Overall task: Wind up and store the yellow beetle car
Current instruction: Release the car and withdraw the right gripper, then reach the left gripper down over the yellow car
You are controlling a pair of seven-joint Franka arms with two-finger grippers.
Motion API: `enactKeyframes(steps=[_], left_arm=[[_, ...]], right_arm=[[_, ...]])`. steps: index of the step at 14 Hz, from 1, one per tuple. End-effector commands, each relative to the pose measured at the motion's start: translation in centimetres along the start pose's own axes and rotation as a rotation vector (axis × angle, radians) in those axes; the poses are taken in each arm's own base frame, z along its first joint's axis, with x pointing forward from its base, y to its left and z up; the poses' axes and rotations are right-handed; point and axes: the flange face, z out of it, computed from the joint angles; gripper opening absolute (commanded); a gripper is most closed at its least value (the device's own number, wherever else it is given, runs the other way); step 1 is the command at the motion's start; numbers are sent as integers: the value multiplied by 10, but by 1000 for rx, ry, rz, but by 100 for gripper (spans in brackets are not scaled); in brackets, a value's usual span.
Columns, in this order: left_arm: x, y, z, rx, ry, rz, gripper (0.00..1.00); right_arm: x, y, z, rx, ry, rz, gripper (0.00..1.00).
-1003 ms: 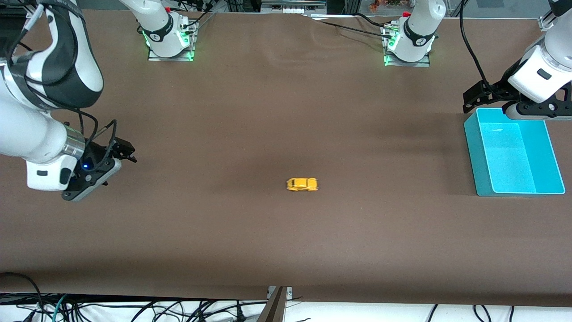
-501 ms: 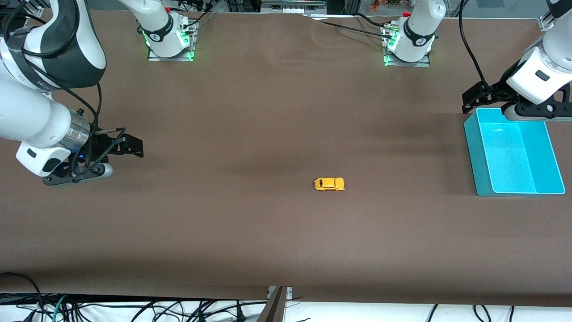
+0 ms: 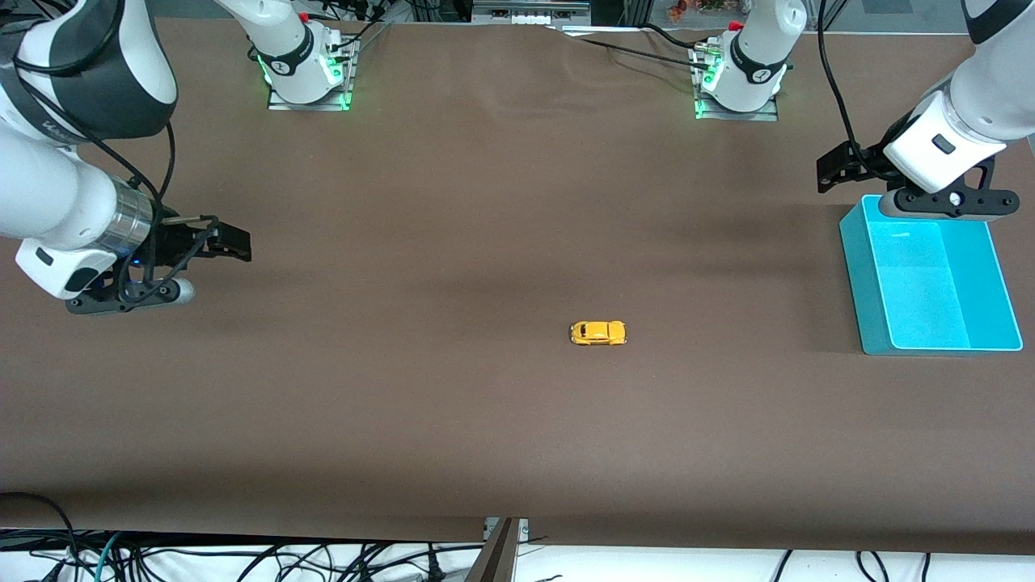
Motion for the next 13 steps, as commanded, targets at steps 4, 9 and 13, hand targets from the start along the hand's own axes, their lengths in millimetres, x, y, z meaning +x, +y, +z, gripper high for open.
enactKeyframes(steps=[4, 9, 13], left_arm=[[45, 51, 40, 5, 5, 111, 100], [75, 162, 112, -10, 83, 414, 100], [74, 269, 177, -20, 137, 637, 100]], right_arm=[[-29, 39, -67, -61, 96, 71, 100], [-46, 61, -77, -108, 100, 93, 100], [-55, 82, -70, -91, 82, 106, 100]])
